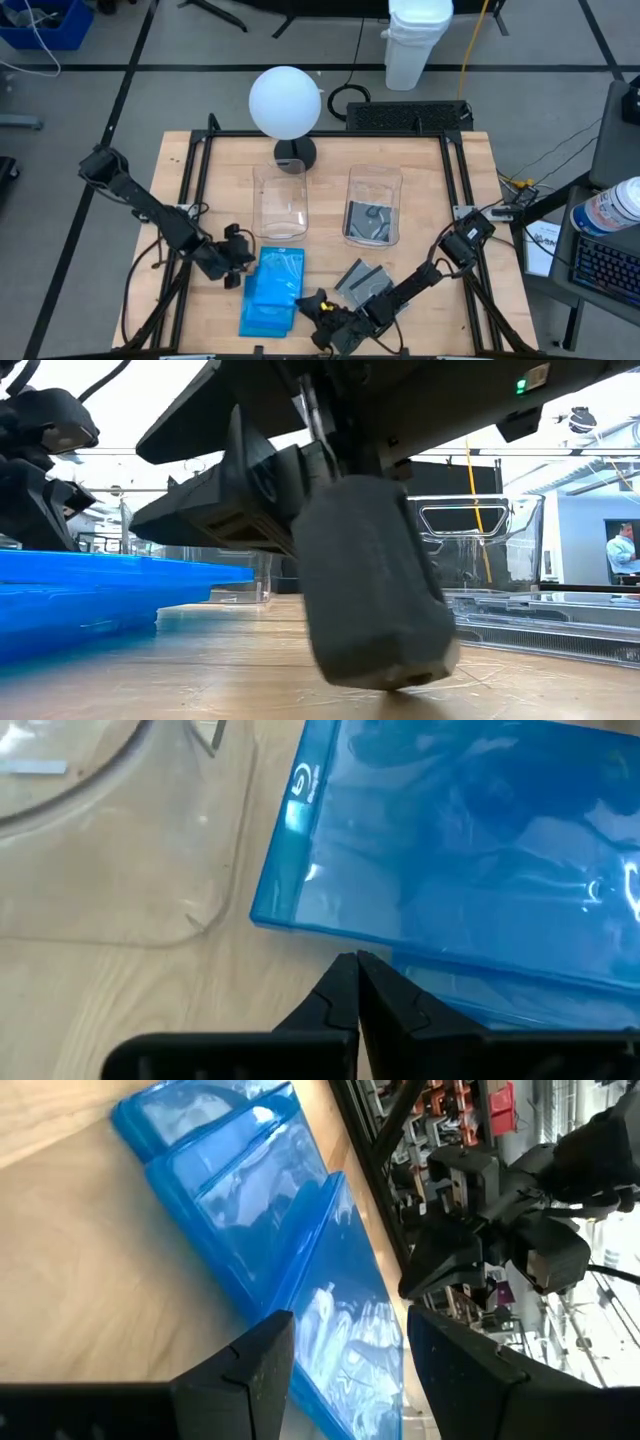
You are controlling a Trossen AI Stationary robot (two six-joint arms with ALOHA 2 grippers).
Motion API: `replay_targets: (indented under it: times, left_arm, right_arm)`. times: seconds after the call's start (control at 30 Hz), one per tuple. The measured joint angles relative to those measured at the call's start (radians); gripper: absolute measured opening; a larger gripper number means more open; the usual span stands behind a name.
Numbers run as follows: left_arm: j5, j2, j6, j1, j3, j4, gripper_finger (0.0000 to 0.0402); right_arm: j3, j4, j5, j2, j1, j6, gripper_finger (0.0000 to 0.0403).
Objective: Pick & place jewel cases by type
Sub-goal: Put the blue CD case into the left transparent bin
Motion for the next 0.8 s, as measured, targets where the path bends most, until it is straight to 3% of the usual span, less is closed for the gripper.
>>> replay_targets:
  times: [0.27,0.47,0.8]
  left_arm:
    - [0.023,0.038,-0.025,0.007,0.025,-0.027,0.0008]
    - [0.021,0.066,-0.042,0.046,0.025,-0.033,0.0014]
    - [0.043,0.067,-0.035,0.085,0.025,-0.044,0.0008]
  right_arm:
    - [0.0,-0.017,0.009,-0.001,0.019,-0.02,0.0188]
    - [0.0,-0.128,-0.022,-0.003,-0.005,0.126,0.0188]
    - [0.001,-0.241,-0.083,-0.003,-0.024,0.235,0.0188]
